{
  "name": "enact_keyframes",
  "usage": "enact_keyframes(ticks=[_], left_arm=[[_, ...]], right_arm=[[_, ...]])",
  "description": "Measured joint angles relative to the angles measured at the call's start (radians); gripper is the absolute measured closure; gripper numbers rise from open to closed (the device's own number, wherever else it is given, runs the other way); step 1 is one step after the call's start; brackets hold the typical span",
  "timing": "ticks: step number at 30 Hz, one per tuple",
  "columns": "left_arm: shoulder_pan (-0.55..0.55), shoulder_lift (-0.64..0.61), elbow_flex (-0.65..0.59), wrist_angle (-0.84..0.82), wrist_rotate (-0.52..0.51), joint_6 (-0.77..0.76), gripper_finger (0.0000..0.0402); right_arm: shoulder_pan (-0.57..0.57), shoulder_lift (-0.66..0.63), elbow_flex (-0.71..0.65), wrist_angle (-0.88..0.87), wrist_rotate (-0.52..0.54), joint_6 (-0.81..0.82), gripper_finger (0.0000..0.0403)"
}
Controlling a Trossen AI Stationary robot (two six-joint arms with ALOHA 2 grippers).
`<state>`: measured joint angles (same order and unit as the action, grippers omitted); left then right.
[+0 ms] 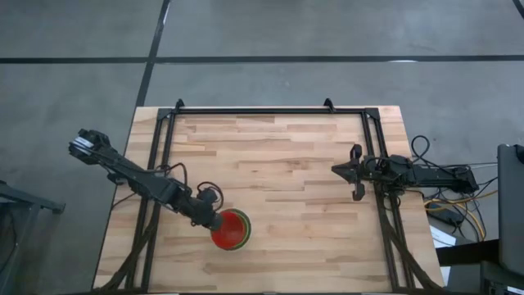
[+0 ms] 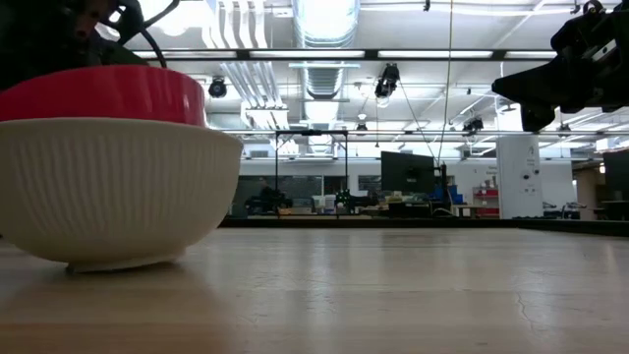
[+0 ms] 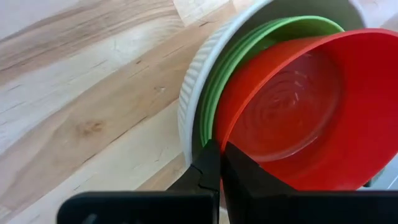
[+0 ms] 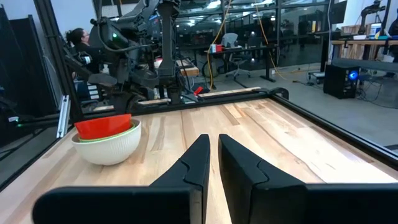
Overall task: Nest bowls inside each other
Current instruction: Stack the red bowl on the green bowl, then return to Home Position
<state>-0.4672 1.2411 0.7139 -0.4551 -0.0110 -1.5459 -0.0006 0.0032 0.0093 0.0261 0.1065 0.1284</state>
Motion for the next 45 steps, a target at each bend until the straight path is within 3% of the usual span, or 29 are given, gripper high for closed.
enact_keyframes(ticks=[11,25,36,45], left_arm=[[0.033,0.0,0.006,-0.006,0.021,0.006,0.0387],[0.038,0.0,0.05,-0.044,0.022,0.012,0.0292],[0.042,-0.002,0.091,-0.089,0.015,0.014,0.0294],[0.042,-0.004,0.185,-0.088,-0.084,0.136,0.0301]], right_arm=[[0.0,0.0,0.0,0.0,0.0,0.0,0.0369],[0.0,0.0,0.0,0.0,0.0,0.001,0.0369],[0.0,0.0,0.0,0.0,0.0,0.0,0.0369],[0.0,0.0,0.0,0.0,0.0,0.0,0.0369]])
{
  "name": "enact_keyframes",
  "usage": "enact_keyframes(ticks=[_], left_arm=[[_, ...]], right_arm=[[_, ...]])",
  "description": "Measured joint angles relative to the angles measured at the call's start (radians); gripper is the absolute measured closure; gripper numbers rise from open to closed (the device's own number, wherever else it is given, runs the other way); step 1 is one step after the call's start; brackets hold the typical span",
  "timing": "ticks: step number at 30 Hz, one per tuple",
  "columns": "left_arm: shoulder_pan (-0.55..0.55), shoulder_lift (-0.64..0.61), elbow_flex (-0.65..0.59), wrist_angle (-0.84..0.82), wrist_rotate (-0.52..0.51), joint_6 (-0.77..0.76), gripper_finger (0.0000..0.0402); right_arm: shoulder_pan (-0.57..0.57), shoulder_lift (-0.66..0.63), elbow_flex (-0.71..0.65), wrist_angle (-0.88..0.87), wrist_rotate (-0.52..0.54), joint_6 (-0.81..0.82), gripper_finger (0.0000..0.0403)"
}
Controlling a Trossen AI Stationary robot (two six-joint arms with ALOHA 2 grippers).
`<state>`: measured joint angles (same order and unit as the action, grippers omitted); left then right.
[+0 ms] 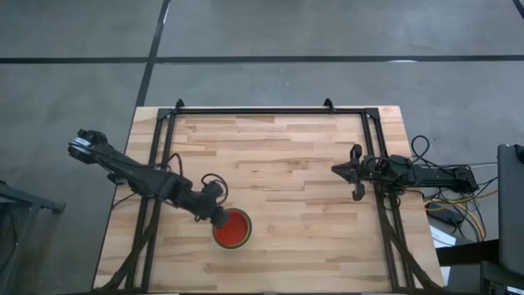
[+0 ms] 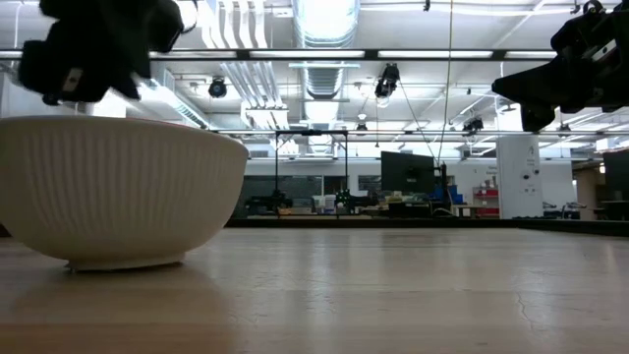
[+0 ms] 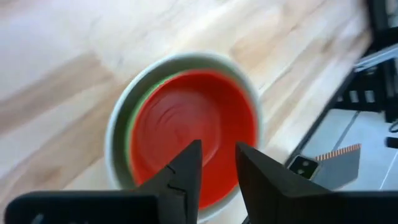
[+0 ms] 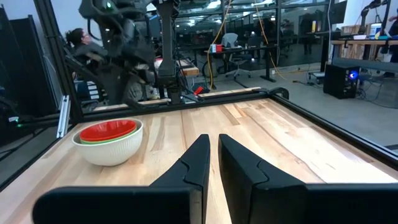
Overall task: Nest bowls inside each other
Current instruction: Return to Home Position
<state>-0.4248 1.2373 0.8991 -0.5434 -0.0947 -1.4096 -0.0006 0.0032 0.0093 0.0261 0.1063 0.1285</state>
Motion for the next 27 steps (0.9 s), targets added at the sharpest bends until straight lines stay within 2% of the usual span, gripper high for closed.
enact_keyframes(ticks=[11,21,27], left_arm=[[-0.003,0.0,0.091,0.062,-0.153,0.221,0.0347],[-0.003,0.0,0.068,0.217,-0.198,0.477,0.0389],[-0.003,0.0,0.056,0.287,-0.221,0.694,0.0397]], right_arm=[[0.0,0.0,0.0,0.0,0.0,0.0,0.0369],[0.0,0.0,0.0,0.0,0.0,0.0,0.0369],[0.0,0.0,0.0,0.0,0.0,0.0,0.0369]])
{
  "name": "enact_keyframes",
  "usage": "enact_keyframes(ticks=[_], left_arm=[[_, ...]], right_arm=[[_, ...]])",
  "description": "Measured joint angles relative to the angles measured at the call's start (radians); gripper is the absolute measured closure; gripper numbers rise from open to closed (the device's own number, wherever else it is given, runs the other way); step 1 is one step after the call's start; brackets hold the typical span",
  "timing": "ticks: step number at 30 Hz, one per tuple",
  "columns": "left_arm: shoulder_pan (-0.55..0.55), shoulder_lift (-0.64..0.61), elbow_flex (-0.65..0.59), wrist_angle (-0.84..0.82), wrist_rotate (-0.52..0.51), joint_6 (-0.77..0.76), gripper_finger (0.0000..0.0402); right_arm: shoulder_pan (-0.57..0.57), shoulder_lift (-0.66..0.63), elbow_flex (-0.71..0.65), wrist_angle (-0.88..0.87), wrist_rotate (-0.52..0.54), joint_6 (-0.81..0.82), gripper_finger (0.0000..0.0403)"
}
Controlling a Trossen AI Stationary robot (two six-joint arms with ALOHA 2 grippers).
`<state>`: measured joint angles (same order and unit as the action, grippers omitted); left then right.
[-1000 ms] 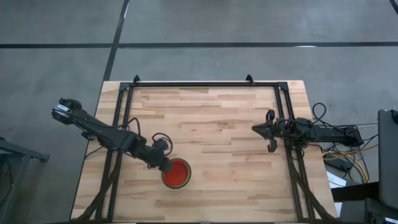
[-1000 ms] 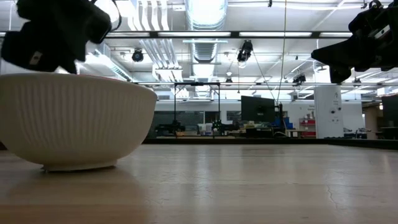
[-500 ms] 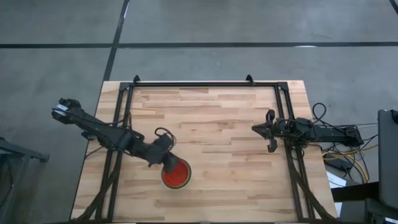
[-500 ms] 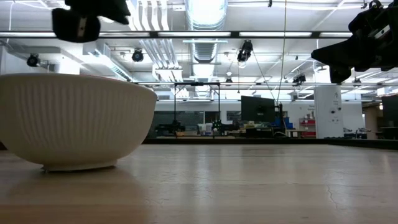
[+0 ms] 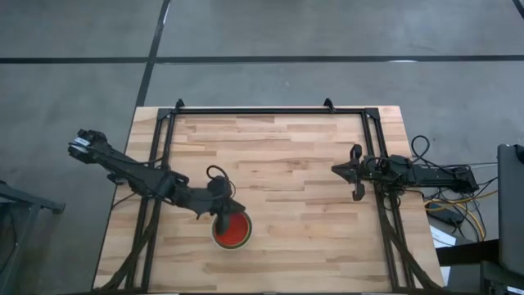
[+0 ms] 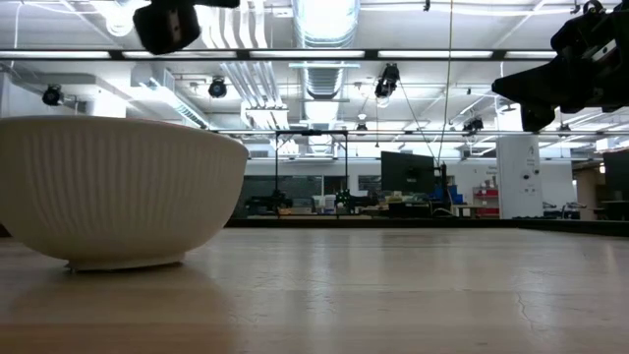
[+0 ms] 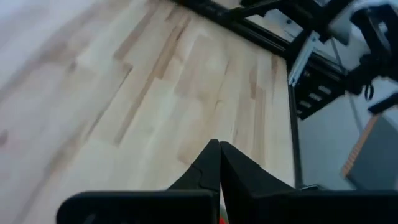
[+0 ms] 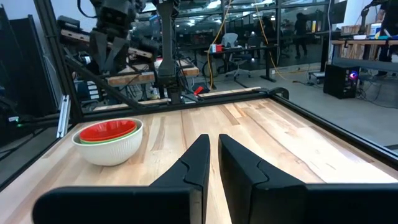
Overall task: Nest bowls inside each other
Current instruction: Return to Home Position
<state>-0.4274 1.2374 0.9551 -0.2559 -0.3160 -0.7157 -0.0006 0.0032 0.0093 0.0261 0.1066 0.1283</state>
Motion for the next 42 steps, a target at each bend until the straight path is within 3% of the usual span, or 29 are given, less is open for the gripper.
enact_keyframes(ticks=[4,19,31,42], left_arm=[[0.0,0.001,-0.01,0.091,0.001,0.188,0.0399],[0.0,-0.051,-0.011,0.225,0.103,0.327,0.0401],[-0.002,-0.236,-0.026,0.195,0.171,0.446,0.0401],[-0.002,-0.435,-0.173,0.247,0.158,0.489,0.0401]], right_arm=[[0.0,0.0,0.0,0.0,0.0,0.0,0.0369],[0.0,-0.001,0.0,0.0,0.0,0.0,0.0369],[0.0,0.0,0.0,0.0,0.0,0.002,0.0369],[0.0,-0.001,0.0,0.0,0.0,0.001,0.0369]])
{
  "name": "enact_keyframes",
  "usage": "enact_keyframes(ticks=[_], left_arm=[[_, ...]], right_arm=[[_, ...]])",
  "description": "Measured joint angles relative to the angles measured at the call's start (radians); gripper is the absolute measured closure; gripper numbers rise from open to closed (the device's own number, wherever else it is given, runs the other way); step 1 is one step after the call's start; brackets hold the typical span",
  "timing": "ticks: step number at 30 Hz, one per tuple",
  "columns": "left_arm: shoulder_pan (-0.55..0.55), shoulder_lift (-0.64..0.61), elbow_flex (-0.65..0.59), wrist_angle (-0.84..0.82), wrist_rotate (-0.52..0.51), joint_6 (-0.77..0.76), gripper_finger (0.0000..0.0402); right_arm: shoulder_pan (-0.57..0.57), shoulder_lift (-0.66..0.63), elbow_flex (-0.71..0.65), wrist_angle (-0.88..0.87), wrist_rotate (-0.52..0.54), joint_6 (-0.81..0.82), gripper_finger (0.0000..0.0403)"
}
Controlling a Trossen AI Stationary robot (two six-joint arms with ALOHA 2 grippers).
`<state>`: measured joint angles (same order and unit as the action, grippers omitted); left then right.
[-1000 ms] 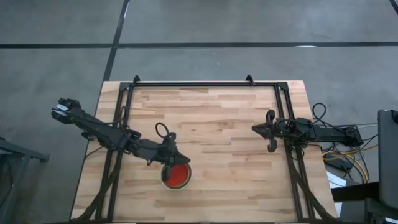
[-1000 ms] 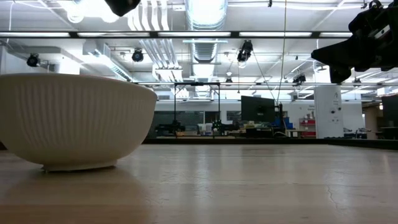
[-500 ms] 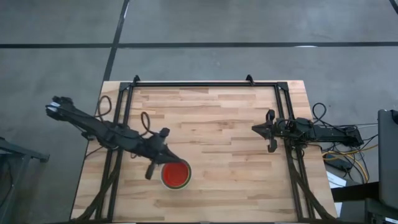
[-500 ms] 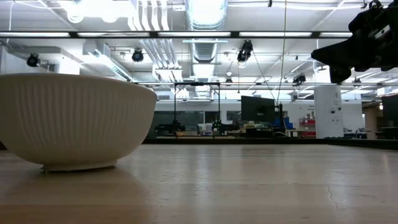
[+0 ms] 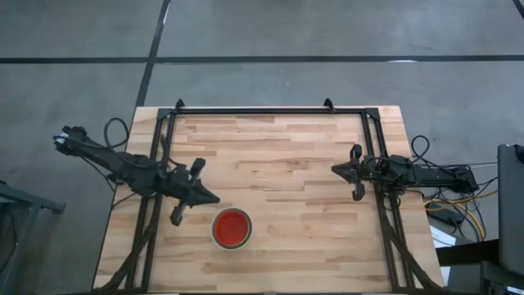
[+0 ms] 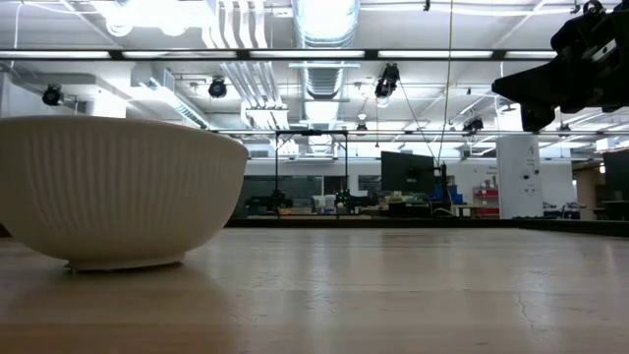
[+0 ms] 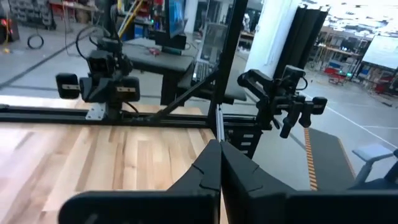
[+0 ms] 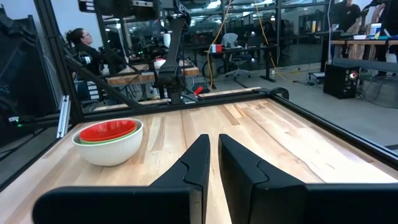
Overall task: Nest bowls inside each other
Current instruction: Return to Home Position
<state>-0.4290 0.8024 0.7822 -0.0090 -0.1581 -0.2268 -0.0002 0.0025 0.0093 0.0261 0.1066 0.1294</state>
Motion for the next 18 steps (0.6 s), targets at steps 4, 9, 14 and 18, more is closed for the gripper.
enact_keyframes(ticks=[4,9,14,18], left_arm=[[0.0,-0.075,-0.059,0.01,0.0,0.036,0.04],[0.0,-0.157,-0.137,0.026,0.0,0.063,0.0394],[0.0,-0.232,-0.222,0.081,0.0,0.063,0.0399],[0.0,-0.283,-0.306,0.16,0.0,0.063,0.0398]], right_arm=[[0.0,0.0,0.0,0.0,0.0,0.0,0.0369],[0.0,0.0,0.0,0.0,0.0,0.0,0.0369],[0.0,0.0,0.0,0.0,0.0,0.0,0.0369],[0.0,0.0,0.0,0.0,0.0,-0.001,0.0369]])
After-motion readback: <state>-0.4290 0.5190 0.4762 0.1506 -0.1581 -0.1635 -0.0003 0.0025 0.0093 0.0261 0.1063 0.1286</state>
